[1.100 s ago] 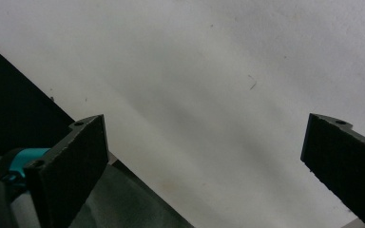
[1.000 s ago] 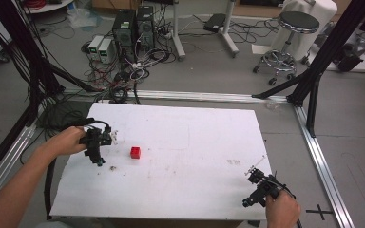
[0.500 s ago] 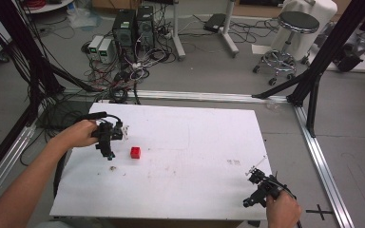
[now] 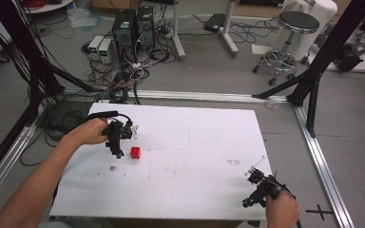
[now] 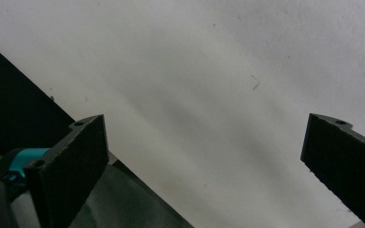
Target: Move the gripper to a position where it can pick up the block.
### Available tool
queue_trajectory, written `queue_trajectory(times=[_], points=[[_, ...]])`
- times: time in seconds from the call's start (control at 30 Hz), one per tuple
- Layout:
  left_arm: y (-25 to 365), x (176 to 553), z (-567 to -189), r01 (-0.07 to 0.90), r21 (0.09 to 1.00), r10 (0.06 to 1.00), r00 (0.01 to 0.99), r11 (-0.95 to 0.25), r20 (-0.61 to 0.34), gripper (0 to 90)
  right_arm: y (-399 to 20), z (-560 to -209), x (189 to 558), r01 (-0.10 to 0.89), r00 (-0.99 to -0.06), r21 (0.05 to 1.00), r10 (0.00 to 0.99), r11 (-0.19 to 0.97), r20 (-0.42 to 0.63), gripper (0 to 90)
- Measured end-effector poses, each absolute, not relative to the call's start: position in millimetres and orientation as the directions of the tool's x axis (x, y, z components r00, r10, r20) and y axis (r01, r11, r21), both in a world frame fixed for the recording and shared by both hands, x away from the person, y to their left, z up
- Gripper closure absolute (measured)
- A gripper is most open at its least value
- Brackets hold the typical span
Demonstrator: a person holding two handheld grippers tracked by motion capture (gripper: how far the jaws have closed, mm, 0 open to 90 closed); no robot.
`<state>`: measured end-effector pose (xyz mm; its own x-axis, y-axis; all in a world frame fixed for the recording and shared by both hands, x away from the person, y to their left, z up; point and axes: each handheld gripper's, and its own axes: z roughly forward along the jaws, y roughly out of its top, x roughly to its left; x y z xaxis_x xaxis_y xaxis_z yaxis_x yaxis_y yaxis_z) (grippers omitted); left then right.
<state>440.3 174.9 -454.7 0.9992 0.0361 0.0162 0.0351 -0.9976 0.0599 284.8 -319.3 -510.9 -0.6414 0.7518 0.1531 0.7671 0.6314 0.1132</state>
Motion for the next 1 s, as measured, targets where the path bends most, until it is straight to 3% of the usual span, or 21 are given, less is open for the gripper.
queue_trajectory(times=[1.0], points=[[141, 453, -498, -0.059, 0.064, -0.057, 0.998, -0.996, 0.025, 23.3, -316, -513, 286, 0.762, -0.647, 0.105, 0.746, 0.639, 0.156, 1.2]])
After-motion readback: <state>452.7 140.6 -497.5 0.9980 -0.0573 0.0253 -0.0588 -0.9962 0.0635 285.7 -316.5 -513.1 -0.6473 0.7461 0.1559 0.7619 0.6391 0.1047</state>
